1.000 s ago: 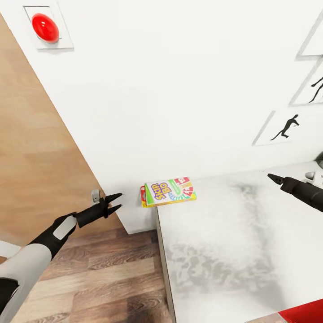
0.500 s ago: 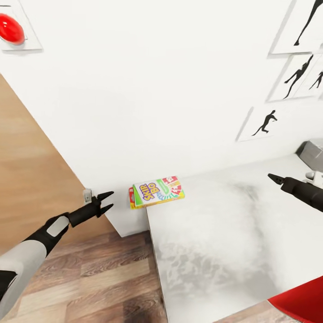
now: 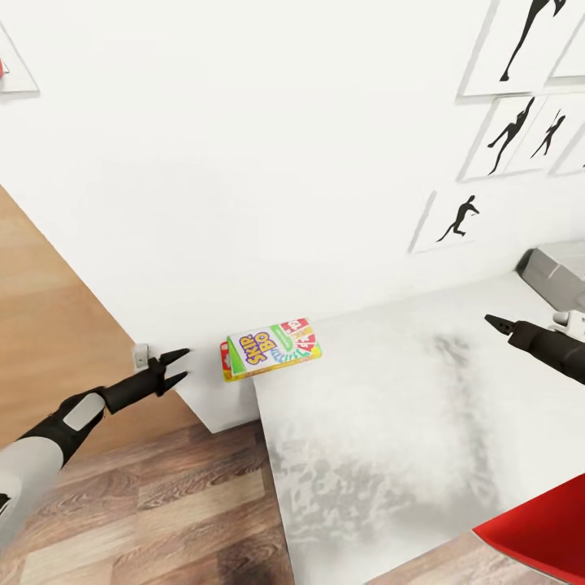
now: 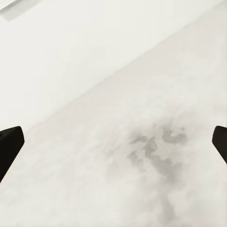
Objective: Put all the toys in the child's room - the three board games (two on the bed and one on the table), the two jigsaw puzzles on the table, and the tennis ball on the table - inside the toy box on the table in the child's room.
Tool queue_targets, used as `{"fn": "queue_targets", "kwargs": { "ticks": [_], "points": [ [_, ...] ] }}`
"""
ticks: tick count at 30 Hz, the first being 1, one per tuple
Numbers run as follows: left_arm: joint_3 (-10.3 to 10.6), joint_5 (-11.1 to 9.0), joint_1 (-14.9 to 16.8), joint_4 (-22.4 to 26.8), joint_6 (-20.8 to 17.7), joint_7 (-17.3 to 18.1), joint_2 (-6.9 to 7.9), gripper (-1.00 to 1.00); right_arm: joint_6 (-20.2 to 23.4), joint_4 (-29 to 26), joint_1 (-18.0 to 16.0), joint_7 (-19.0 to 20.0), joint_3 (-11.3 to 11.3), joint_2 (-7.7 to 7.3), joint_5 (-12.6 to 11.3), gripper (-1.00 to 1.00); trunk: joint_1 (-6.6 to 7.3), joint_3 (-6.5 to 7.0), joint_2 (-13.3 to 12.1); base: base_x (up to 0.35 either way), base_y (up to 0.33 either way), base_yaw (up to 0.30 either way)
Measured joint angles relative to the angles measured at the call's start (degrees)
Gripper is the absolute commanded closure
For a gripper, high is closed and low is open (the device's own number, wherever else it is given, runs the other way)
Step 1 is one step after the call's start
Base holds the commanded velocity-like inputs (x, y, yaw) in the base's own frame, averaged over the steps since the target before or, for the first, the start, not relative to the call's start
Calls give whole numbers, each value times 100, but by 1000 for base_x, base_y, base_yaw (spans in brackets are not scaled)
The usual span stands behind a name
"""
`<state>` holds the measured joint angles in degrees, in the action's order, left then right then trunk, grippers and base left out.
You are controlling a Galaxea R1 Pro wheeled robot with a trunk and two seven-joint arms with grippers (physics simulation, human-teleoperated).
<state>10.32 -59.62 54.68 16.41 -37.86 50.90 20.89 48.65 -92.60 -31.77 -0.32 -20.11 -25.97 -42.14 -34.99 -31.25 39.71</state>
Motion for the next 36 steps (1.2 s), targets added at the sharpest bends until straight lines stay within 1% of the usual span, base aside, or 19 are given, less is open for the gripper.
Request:
{"fn": "queue_targets", "kwargs": {
  "ticks": [1,3,8,14,21,30,32,36],
  "points": [
    [0,1,0,-4,-3,-11,47,-100,0,0,0,0,1,1,0,-100,0,0,0,0,0,-3],
    [5,3,2,-13,-9,-39,205,-100,0,0,0,0,2,3,0,-100,0,0,0,0,0,-1],
    [17,13,3,-21,-12,-90,325,-100,0,-1,2,0,2,4,-2,-100,0,0,0,0,0,-111],
    [19,13,1,-22,-13,-128,366,-100,0,-1,2,0,1,2,-2,-100,0,0,0,0,0,-273],
    [19,7,-9,-22,-20,-110,381,-100,0,-1,2,0,2,3,-1,-100,0,0,0,0,0,-276],
    [29,12,-51,-22,-5,-110,387,-100,-14,0,0,0,4,5,1,-100,0,0,0,0,0,-55],
    [25,42,-73,-59,16,-112,409,-100,-47,0,0,0,5,5,1,-100,0,0,0,0,0,-6],
    [21,178,-104,-191,46,-114,489,-100,-114,0,0,0,13,3,1,-100,0,0,0,0,0,-2]
  ]
}}
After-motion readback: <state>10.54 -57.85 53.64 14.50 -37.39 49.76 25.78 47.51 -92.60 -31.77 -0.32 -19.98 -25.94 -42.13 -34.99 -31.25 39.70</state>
